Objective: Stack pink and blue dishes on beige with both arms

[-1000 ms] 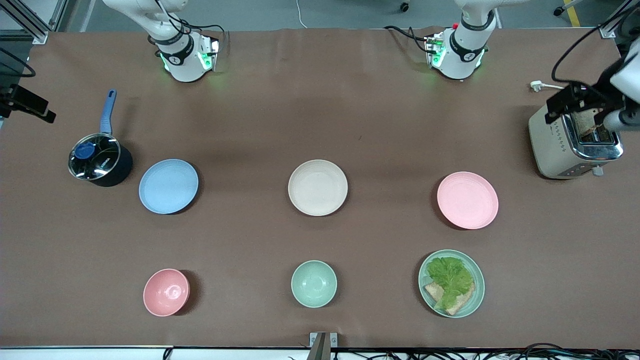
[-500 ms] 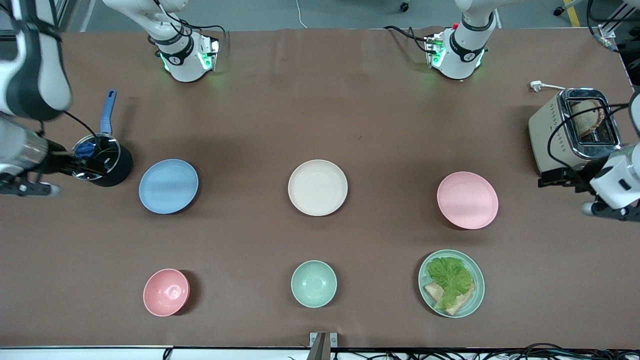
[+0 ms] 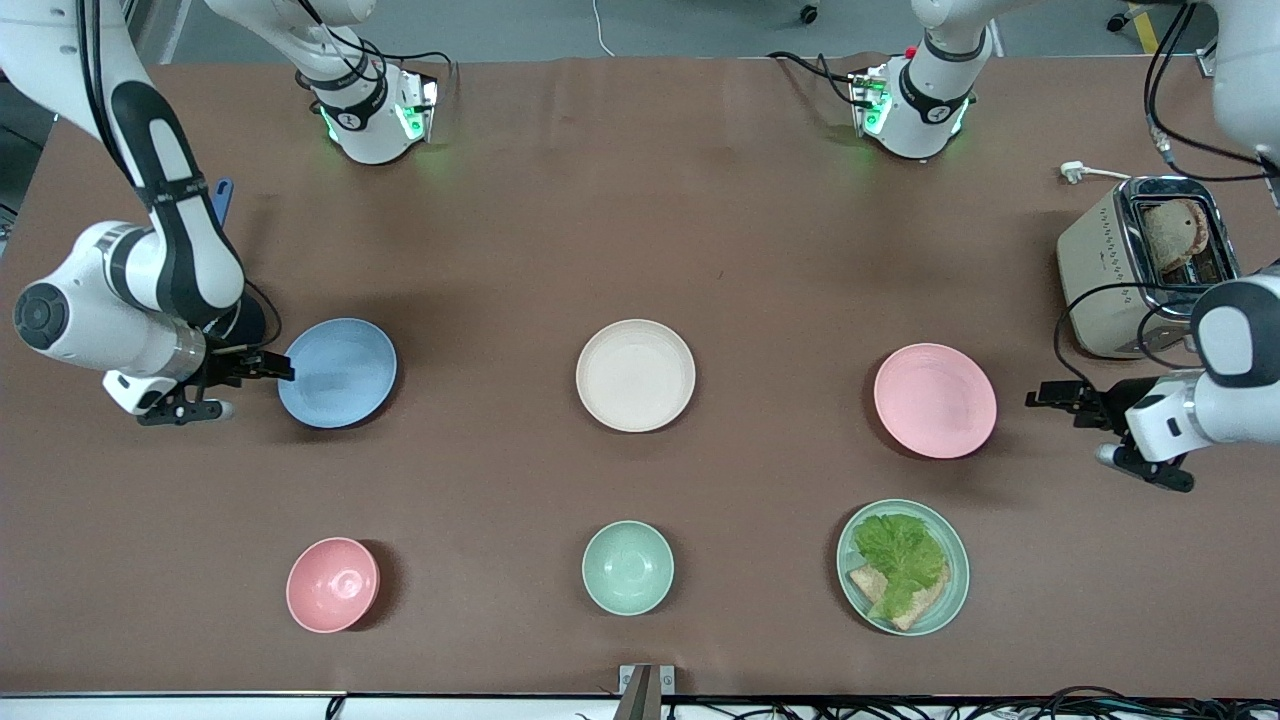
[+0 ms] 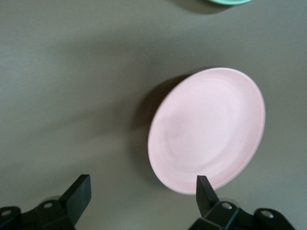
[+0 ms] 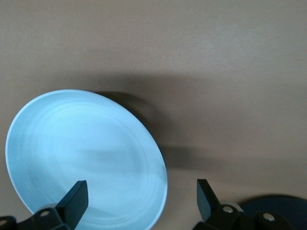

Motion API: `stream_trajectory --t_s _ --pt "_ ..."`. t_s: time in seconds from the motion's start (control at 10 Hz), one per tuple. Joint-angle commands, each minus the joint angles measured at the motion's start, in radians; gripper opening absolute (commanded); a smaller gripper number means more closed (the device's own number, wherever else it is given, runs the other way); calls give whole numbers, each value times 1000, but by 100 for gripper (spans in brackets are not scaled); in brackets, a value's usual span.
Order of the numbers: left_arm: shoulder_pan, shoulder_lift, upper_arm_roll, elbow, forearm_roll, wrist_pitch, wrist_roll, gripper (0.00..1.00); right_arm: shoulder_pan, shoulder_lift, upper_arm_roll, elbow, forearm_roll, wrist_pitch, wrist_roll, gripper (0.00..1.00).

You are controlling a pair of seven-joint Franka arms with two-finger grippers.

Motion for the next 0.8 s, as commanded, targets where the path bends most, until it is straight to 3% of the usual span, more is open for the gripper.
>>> stream_trajectory --t_s 0.0,0.3,0.4,0.7 --pt "5 82 -12 2 -18 34 58 82 -17 26 -12 -10 149 2 -125 100" --pt "1 124 -12 1 -58 67 69 64 -19 46 -28 -39 186 37 -167 97" --pt "0 138 -12 -1 -66 69 69 60 -11 46 -28 -55 239 40 -176 93" --pt "-9 153 -13 1 -81 81 66 41 -17 61 -29 -59 278 27 -236 76"
